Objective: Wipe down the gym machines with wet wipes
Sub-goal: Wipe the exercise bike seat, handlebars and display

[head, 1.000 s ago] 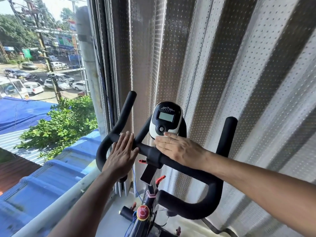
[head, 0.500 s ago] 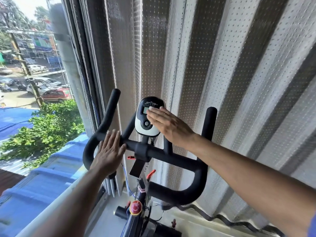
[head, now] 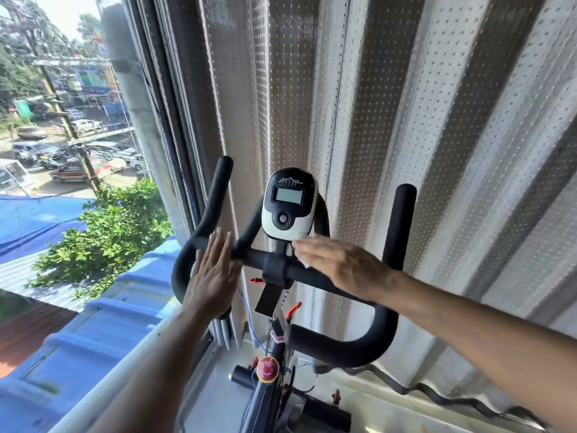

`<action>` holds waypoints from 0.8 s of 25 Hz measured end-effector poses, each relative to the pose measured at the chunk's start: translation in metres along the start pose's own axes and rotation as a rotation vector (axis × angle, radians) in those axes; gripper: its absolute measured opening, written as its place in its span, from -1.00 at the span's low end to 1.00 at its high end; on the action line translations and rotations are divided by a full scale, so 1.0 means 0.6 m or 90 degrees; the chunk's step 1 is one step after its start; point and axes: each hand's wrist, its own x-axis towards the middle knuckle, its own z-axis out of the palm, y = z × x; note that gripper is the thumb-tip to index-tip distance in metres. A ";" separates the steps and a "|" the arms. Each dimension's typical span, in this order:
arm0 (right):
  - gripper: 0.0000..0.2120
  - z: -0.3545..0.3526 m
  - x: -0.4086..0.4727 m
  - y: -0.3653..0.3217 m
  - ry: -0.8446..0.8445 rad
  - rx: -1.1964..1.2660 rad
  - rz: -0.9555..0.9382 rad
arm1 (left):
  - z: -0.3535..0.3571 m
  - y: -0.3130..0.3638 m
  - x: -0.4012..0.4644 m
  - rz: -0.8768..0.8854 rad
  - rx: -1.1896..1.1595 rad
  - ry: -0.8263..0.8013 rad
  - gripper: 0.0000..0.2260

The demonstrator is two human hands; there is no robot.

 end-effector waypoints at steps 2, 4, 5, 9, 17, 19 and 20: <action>-0.44 0.028 -0.022 -0.045 -0.041 0.016 0.001 | 0.003 0.003 -0.009 -0.020 -0.024 0.101 -0.38; -0.49 0.046 -0.005 -0.065 -0.025 0.040 0.007 | 0.005 -0.002 -0.019 -0.078 -0.024 0.140 -0.38; -0.53 0.048 0.012 -0.067 -0.019 0.057 0.004 | 0.007 -0.005 -0.023 -0.103 -0.021 0.140 -0.38; -0.61 0.052 0.112 -0.065 0.014 0.095 -0.016 | 0.003 -0.020 -0.030 -0.168 -0.016 0.089 -0.34; -0.46 0.070 0.069 -0.072 -0.091 -0.040 -0.052 | -0.005 -0.024 -0.046 -0.218 -0.011 0.010 -0.47; -0.44 0.033 0.055 -0.061 -0.074 0.005 -0.025 | -0.001 -0.028 -0.047 -0.208 -0.001 0.012 -0.45; -0.46 0.023 0.060 -0.056 -0.075 0.012 -0.016 | -0.002 -0.030 -0.047 -0.208 0.000 0.013 -0.45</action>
